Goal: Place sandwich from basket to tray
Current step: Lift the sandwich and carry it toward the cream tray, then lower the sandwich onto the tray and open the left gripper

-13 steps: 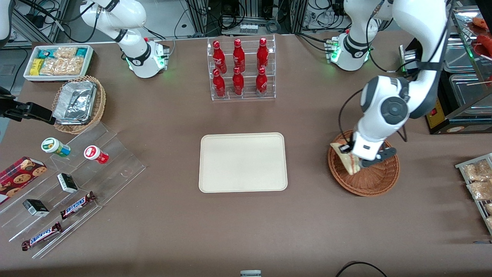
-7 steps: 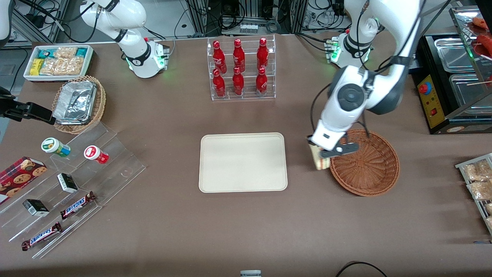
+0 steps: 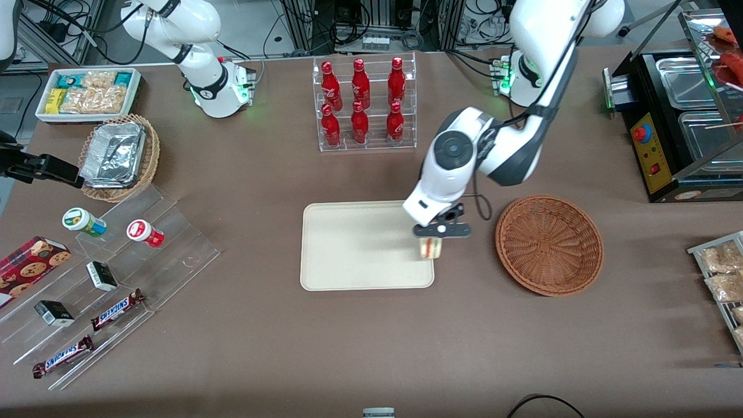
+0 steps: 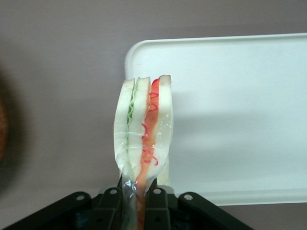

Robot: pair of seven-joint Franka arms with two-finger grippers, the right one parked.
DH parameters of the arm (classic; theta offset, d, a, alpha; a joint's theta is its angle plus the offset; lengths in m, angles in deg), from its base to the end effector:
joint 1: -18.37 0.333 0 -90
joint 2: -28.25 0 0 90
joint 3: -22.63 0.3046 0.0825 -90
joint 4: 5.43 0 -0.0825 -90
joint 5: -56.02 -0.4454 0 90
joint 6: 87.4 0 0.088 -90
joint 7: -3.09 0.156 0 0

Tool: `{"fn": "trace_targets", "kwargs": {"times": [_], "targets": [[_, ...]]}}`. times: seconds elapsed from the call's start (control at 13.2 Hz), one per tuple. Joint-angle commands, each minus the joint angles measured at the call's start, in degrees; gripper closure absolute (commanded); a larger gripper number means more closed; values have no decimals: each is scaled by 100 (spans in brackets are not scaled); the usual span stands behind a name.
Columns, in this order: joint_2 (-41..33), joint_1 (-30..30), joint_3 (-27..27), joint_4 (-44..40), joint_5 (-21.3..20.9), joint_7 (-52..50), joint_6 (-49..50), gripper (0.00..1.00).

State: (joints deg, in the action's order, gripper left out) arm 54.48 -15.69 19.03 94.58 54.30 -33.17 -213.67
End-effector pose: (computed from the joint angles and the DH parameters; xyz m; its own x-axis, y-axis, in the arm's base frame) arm 0.5601 -0.4278 0.2176 0.9994 -0.0357 -0.0008 -0.0357 -0.9994 0.0038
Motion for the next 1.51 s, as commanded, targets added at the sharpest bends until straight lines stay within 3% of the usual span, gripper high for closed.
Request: {"fn": "trace_targets", "kwargs": {"times": [0.0,1.43], "targets": [[636,-163,71,-788,14,57,146,100],[1613,-409,71,-1546,14,-48,102,100]]}}
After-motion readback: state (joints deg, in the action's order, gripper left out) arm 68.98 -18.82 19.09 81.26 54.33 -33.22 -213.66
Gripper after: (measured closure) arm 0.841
